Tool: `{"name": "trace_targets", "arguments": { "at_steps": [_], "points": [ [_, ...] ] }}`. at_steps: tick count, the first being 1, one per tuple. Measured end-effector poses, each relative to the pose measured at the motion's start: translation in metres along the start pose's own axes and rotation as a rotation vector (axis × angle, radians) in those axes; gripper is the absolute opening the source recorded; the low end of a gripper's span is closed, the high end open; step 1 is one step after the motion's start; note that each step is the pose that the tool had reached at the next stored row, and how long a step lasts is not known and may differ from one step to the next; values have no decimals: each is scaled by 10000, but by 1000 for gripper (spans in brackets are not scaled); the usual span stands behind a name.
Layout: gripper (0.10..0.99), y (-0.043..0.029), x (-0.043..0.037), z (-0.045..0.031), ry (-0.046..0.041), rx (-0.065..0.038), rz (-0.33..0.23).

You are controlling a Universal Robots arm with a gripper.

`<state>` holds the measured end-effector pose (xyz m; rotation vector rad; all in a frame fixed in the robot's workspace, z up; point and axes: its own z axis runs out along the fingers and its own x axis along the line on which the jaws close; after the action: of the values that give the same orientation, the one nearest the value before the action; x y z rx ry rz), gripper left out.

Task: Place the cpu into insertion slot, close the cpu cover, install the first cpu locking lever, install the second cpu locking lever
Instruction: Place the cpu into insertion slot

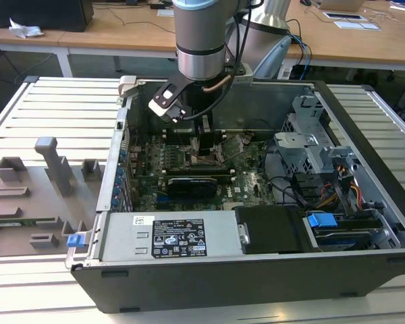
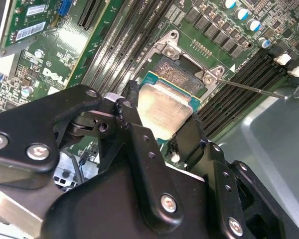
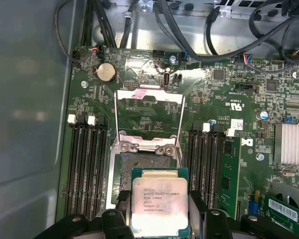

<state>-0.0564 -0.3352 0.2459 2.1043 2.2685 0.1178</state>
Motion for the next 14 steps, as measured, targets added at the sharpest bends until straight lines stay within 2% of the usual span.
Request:
{"name": "trace_targets", "arguments": {
  "at_steps": [8,14],
  "points": [
    [545,-6,1,71,-1,0,2],
    [545,-4,88,125,-3,-1,36]
  ]
}}
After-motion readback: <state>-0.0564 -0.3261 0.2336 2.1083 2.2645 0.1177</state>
